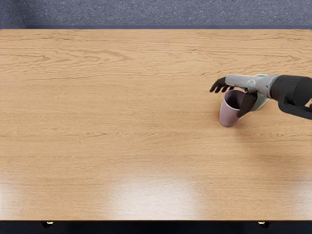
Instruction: Pick up cup and place in cup with right hand
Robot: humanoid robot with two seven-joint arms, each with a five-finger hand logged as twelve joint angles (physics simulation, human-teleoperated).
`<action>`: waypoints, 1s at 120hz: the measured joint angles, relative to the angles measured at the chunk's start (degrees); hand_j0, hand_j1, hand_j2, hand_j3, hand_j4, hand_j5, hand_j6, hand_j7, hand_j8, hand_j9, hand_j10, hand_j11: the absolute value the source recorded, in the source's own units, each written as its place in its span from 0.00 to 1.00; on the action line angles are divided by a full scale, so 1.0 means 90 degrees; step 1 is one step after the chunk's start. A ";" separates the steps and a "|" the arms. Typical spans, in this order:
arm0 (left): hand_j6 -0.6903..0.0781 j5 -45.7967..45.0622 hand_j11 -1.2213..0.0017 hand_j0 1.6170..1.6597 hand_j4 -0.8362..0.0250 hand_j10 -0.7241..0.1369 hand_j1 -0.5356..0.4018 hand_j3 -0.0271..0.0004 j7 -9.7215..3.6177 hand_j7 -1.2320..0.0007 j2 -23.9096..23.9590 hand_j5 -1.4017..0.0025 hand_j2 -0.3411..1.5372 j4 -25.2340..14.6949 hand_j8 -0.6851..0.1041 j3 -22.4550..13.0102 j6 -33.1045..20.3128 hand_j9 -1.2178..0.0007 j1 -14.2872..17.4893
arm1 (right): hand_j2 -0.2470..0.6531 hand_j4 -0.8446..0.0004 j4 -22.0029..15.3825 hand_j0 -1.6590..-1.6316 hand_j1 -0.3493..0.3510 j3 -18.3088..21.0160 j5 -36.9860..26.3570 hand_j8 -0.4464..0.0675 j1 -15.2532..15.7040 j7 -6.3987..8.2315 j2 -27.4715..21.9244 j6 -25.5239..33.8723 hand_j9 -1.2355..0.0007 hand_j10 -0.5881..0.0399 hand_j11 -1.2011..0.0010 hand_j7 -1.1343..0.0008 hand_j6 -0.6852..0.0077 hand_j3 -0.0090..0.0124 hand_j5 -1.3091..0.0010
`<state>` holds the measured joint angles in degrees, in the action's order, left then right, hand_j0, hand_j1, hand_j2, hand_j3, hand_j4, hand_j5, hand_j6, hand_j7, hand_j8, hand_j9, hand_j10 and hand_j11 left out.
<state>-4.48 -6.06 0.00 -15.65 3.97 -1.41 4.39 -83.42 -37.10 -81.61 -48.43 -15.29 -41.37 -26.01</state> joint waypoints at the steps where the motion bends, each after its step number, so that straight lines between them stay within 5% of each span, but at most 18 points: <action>1: 0.90 0.0000 1.00 0.96 0.97 0.84 0.94 0.99 0.0000 1.00 0.0000 1.00 0.18 0.0000 0.87 0.0000 0.0000 1.00 0.0000 | 0.21 0.62 0.0000 0.04 0.54 0.0002 0.0000 0.25 0.0000 0.0000 0.0000 0.0004 0.67 0.43 0.66 0.64 0.53 0.42 0.69; 36: 0.90 0.0001 1.00 0.96 0.97 0.84 0.94 0.98 0.0000 1.00 0.0000 1.00 0.18 0.0000 0.87 0.0002 0.0000 1.00 0.0000 | 0.17 0.59 0.0008 0.10 0.59 0.0130 0.0001 0.21 -0.0001 -0.0014 -0.0015 0.0061 0.62 0.45 0.60 0.60 0.47 0.42 0.64; 60: 0.90 0.0001 1.00 0.96 0.97 0.84 0.94 0.98 0.0000 1.00 0.0000 1.00 0.18 0.0000 0.87 0.0001 0.0000 1.00 0.0000 | 0.17 0.54 0.0004 0.15 0.63 0.0144 0.0021 0.32 -0.0003 -0.0043 -0.0053 0.0052 0.56 0.53 0.54 0.54 0.41 0.42 0.59; 88: 0.90 0.0000 1.00 0.96 0.97 0.84 0.94 0.98 0.0000 1.00 0.0000 1.00 0.18 0.0000 0.87 0.0000 0.0000 1.00 0.0000 | 0.33 0.51 -0.0109 0.10 0.62 0.0096 0.0015 0.18 -0.0067 -0.0055 -0.0222 -0.0002 0.55 0.44 0.53 0.52 0.38 0.42 0.57; 120: 0.90 0.0000 1.00 0.96 0.97 0.84 0.94 0.99 0.0000 1.00 0.0000 1.00 0.18 0.0000 0.87 -0.0001 0.0000 1.00 0.0000 | 0.34 0.50 -0.0271 0.08 0.63 -0.0133 0.0071 0.19 -0.0301 -0.0052 -0.0351 -0.0462 0.54 0.44 0.53 0.51 0.37 0.42 0.56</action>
<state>-4.48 -6.06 0.00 -15.65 3.96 -1.41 4.39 -85.86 -38.30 -80.97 -51.14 -15.76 -44.54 -30.17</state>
